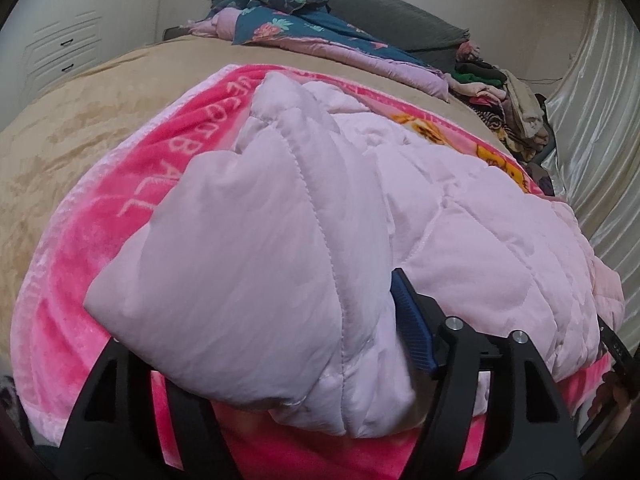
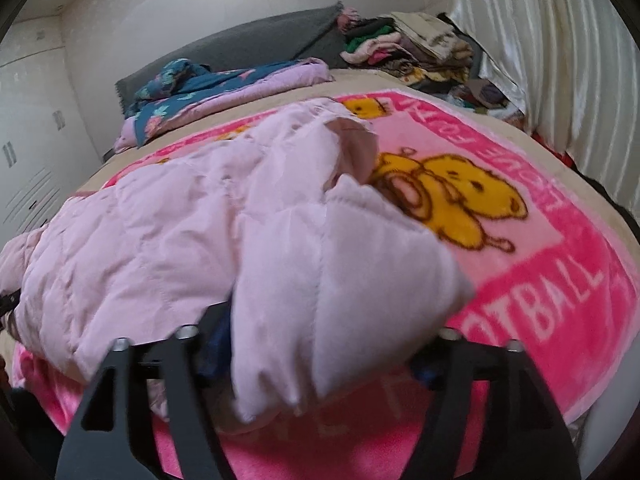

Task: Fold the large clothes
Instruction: 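Lower the folded end onto the bundle and open both grippers, then withdraw both grippers from the folded pink jacket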

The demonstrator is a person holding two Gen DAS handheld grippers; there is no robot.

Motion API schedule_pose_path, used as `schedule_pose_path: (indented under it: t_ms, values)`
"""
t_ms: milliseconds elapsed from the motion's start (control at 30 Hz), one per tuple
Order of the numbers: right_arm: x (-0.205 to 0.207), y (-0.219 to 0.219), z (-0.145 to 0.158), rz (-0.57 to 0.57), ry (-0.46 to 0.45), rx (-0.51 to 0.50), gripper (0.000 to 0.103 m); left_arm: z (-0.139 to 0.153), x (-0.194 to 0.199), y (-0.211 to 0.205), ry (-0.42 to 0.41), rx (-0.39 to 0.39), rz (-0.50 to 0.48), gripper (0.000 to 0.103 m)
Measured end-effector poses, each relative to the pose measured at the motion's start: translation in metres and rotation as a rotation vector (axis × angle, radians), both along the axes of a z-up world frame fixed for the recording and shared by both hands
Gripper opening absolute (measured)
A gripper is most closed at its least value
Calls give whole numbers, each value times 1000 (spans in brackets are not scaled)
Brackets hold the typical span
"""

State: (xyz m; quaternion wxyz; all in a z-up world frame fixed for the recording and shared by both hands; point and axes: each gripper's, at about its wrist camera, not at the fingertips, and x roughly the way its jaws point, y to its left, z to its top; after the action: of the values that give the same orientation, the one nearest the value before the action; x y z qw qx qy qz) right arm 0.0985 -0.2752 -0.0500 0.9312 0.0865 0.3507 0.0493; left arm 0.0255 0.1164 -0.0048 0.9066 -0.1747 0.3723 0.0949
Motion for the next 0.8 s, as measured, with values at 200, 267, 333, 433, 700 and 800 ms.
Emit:
schedule_pose_path:
  t_ms: [200,267,333,433,700,800]
  values:
    - [0,-6,-7,-34,29,14,98,-3,-1,0,22,-19,17,74]
    - [-2,-7,-5,-34,36,12,98,-3,-1,1,34,-12,28,84]
    - [-5,-6,-1,-33,35,1,98,0,-5,0,39,3,39,94]
    - [-13,-6,9,-32,14,-16,99,5,-11,-3,31,18,37,94]
    - [-43,-1,48,-10,-88,-64,99,27,-34,-13,-8,60,32,94]
    - [-54,5,64,13,-130,-73,99,34,-41,-17,-23,65,30,94]
